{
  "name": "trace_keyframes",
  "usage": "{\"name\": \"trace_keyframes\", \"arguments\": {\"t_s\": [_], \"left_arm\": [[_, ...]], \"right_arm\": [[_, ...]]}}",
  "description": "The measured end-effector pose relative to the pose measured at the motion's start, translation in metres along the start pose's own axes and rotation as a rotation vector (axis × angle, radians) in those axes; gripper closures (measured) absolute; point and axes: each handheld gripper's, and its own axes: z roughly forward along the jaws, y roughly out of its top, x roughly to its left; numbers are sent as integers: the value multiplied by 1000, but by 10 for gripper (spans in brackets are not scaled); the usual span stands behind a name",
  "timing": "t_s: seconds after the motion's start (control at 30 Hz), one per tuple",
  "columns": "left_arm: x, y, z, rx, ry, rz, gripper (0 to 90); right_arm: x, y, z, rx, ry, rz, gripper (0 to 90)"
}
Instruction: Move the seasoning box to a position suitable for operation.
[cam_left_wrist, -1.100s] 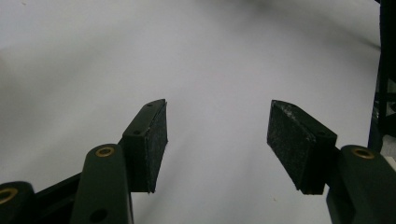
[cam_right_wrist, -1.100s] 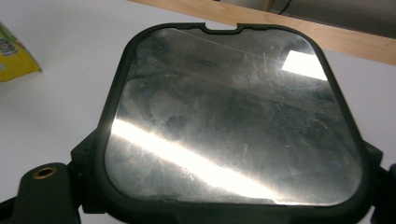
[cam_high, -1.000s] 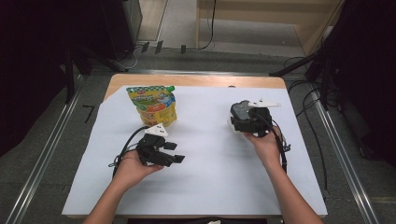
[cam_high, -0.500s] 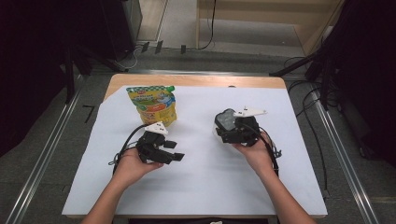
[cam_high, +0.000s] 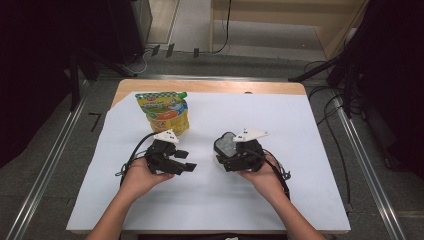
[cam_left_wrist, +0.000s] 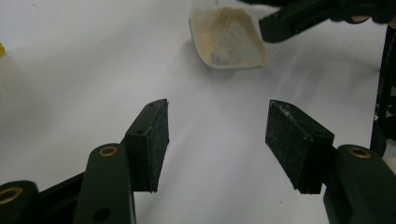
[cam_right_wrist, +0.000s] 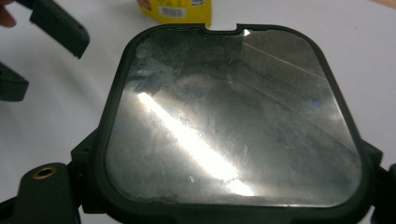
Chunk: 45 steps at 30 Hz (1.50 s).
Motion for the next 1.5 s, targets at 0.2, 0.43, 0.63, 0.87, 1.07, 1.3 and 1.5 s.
{"name": "trace_keyframes", "arguments": {"t_s": [0.2, 0.43, 0.63, 0.87, 1.07, 1.3, 1.5], "left_arm": [[-1, 0, 1, 7, 0, 9, 404], [-2, 0, 1, 1, -2, 11, 399], [-2, 0, 3, 4, -6, 10, 397], [-2, 0, 3, 3, -11, 17, 395], [-2, 1, 4, 5, -15, 17, 394], [-2, 1, 5, 10, -14, 18, 392], [-2, 1, 6, 10, -17, 17, 393]], "right_arm": [[13, -4, 10, 22, 36, -51, 165], [17, -11, 17, 40, 37, -96, 165], [16, -17, 15, 25, 39, -88, 161], [16, -14, 12, 36, 57, -61, 130], [12, -7, -11, 24, 76, -30, 133], [9, -10, -46, 7, 92, 4, 141], [6, -19, -63, 1, 89, 18, 180]]}}
